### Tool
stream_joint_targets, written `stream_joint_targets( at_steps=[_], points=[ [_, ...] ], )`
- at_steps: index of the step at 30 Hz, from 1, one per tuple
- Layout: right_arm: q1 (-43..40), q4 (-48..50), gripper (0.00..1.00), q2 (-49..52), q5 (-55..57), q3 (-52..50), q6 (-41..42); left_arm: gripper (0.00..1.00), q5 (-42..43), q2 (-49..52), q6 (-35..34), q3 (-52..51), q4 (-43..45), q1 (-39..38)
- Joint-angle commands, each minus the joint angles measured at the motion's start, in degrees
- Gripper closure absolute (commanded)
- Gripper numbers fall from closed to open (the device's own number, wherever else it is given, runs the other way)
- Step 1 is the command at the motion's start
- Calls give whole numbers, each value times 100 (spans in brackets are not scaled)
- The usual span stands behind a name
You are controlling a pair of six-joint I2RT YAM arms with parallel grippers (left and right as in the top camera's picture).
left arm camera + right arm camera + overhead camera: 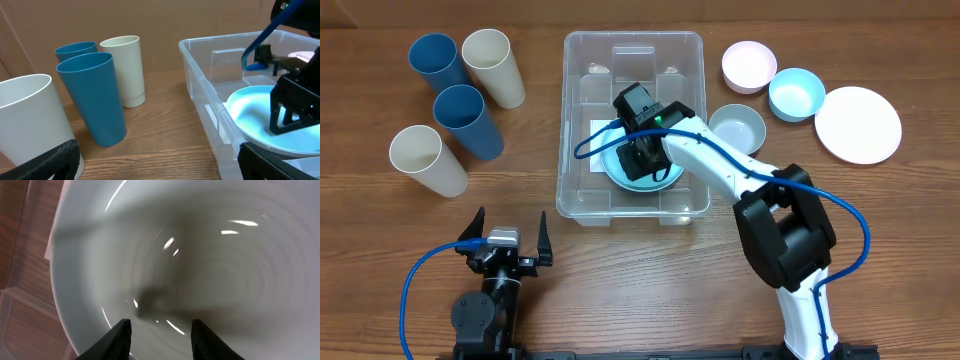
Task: Pack container
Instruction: 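Open the right gripper and withdraw it from the bin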
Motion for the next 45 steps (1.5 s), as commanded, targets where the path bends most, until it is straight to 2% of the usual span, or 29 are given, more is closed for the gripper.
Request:
stream_joint_targets(
  at_steps=[1,10,14,26,32,36,39,42,45],
  points=[
    [13,-101,59,-9,-262,39,138,0,-13,-50,149,-20,-9,33],
    [13,-909,60,-9,-782,39,177,0,-13,-50,149,-20,-7,33],
    [42,-1145,63,-9,-850,39,170,0,-13,-50,149,-20,-7,33],
    [461,-1447,63,-9,-973,39,90,0,-13,-50,149,-20,-9,33],
    [439,-1231,62,-9,-680,66,92,0,-13,-50,149,-20,-7,33],
    [343,-1147,51,-9,-199,439,92,0,-13,-50,149,-20,-7,33],
    [162,-1252,47,-9,-61,970,92,0,-13,-50,149,-20,-7,33],
    [-114,-1703,45,-9,-68,1764,92,0,-13,-50,149,-20,-7,33],
    [-302,-2293,36,-11,-66,2605,96,0,-13,-50,149,-20,-9,33]
  ],
)
